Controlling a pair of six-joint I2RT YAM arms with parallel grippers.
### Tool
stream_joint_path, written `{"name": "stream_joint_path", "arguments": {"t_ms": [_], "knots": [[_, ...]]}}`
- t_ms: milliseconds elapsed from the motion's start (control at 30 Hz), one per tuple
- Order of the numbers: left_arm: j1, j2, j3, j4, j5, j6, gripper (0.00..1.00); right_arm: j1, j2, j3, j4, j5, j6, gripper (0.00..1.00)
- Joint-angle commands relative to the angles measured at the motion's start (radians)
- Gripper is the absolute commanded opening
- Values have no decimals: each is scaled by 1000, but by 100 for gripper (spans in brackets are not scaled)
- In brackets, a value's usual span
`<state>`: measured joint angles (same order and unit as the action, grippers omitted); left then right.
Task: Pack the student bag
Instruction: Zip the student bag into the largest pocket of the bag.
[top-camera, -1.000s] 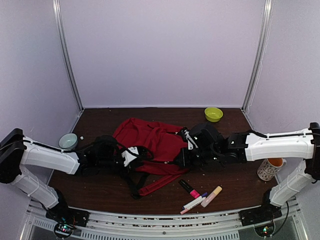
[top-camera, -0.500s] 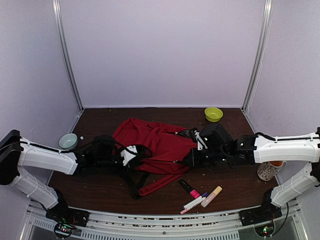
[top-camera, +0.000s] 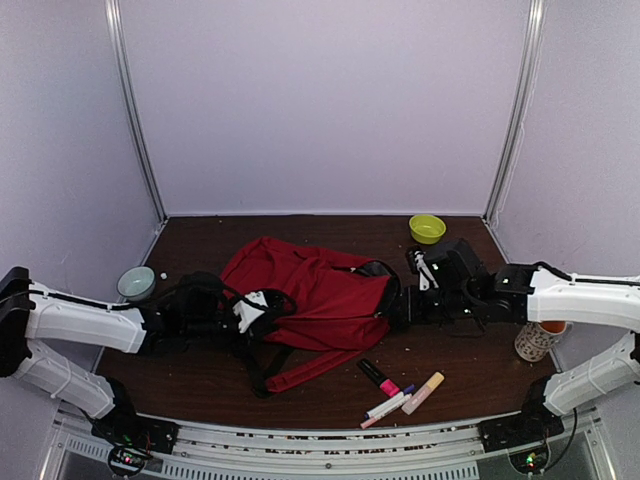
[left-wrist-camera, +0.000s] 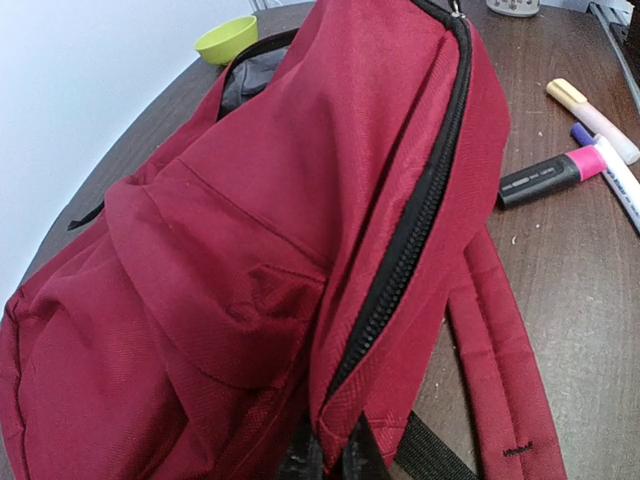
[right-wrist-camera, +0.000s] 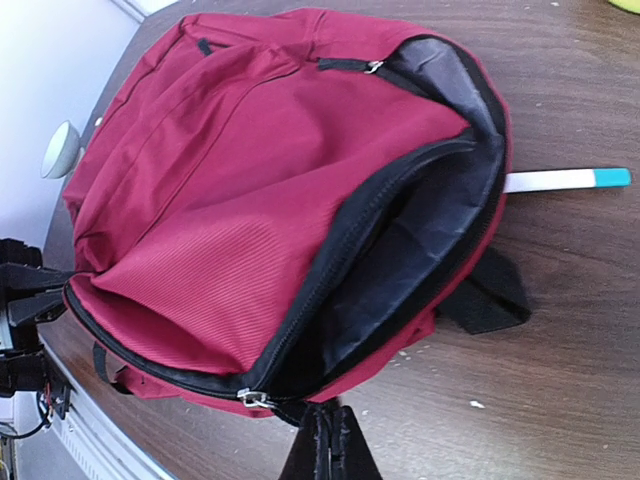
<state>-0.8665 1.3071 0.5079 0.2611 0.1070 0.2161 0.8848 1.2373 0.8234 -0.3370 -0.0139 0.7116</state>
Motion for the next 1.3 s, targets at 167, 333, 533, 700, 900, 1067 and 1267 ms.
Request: {"name": "stream_joint_path", "arguments": {"t_ms": [167,333,533,700,900,1067,1267], "knots": [[6,-19,-7,-3,-36,-31,0,-77,-57,-21,-80,110,-51,0],[6,-35,-14,1,-26,-35,0,-89,-61,-29,-49,67,-53,0],[6,-64,13,-39,-17,-46,3,-87,-65,-41,29,-57,-78,0],[6,-116,44,-89,-25,-46,22,-72,-67,-33,47,-106,-103,0],[-13,-219,84,-147,-66,-39,45,-42,-65,-19,61,-123,-121,0],[-19,-296,73,-99,-146,-45,97,-32,-55,-14,74,-124,-130,0],[-16,-157,205,-199,-202,-102,98,-27,-35,1,81,-121,-131,0]]}}
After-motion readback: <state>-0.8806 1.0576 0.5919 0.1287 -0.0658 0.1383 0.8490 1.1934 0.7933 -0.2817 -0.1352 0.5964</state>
